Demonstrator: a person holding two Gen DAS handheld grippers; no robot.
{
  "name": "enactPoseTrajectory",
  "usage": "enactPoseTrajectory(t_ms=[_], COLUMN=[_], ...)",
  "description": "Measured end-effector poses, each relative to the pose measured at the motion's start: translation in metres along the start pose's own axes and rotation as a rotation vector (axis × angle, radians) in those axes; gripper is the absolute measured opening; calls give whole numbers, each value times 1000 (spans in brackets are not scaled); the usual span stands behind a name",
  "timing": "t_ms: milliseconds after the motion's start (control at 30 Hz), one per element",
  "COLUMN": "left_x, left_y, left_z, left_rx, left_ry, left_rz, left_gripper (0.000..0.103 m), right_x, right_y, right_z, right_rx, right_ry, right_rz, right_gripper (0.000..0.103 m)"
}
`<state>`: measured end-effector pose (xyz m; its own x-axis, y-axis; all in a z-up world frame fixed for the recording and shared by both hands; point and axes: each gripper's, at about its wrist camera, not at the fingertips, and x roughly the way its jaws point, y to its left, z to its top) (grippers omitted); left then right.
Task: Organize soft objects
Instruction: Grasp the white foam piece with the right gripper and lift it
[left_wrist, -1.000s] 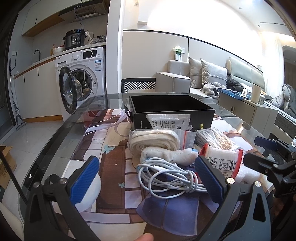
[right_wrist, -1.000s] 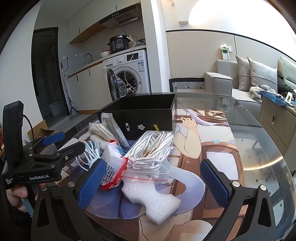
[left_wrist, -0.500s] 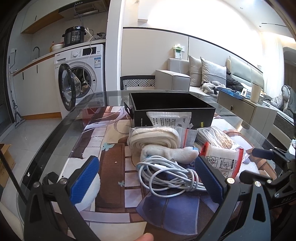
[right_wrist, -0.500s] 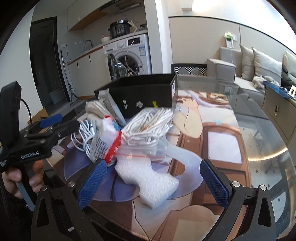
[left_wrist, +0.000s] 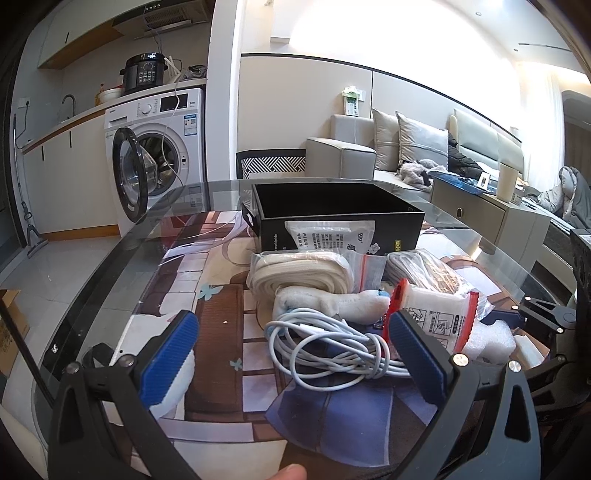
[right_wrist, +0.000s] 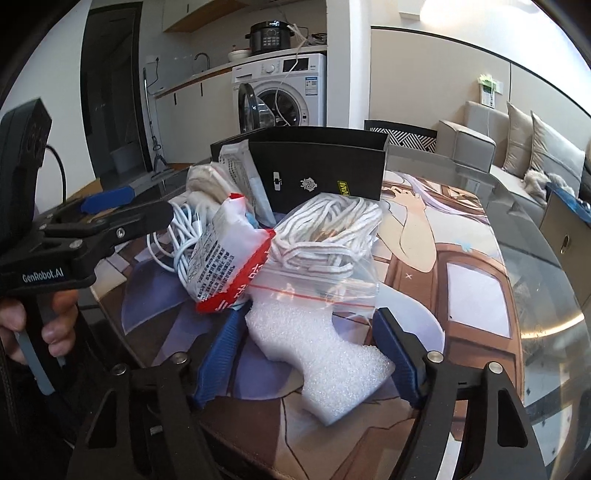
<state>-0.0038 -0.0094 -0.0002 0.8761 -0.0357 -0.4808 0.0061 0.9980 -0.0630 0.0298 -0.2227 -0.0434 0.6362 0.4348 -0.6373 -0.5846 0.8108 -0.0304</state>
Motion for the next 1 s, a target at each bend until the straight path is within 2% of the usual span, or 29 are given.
enactPoseTrajectory(t_ms=[267,367,467,567,833,1000], left_x=[-2,-2,-2,-3,-3,-8], left_y=[-7,-8,-8,-8,-7,-16], left_z=[-1,0,-1,0,2,2], left_rx=[28,30,29,29,27,65], left_ry=[-3,-3,-3,-3,-2,-14], left_rz=[-20,-21,-20,-20,-31,-97], left_gripper=[103,103,103,103,103,103], right_x=[-5,-9,-11,-15,-38,-53], right_y=[3,5,7,10,10,4], right_z=[-3,-5,-7,-8,-1,3], right_rx=[-14,-29,-40,-40,-17,24], right_ry=[2,-8,-16,-27,-139,-211], right_rz=[22,37,38,85,143,134], right_gripper=[70,53,49,38,38,38])
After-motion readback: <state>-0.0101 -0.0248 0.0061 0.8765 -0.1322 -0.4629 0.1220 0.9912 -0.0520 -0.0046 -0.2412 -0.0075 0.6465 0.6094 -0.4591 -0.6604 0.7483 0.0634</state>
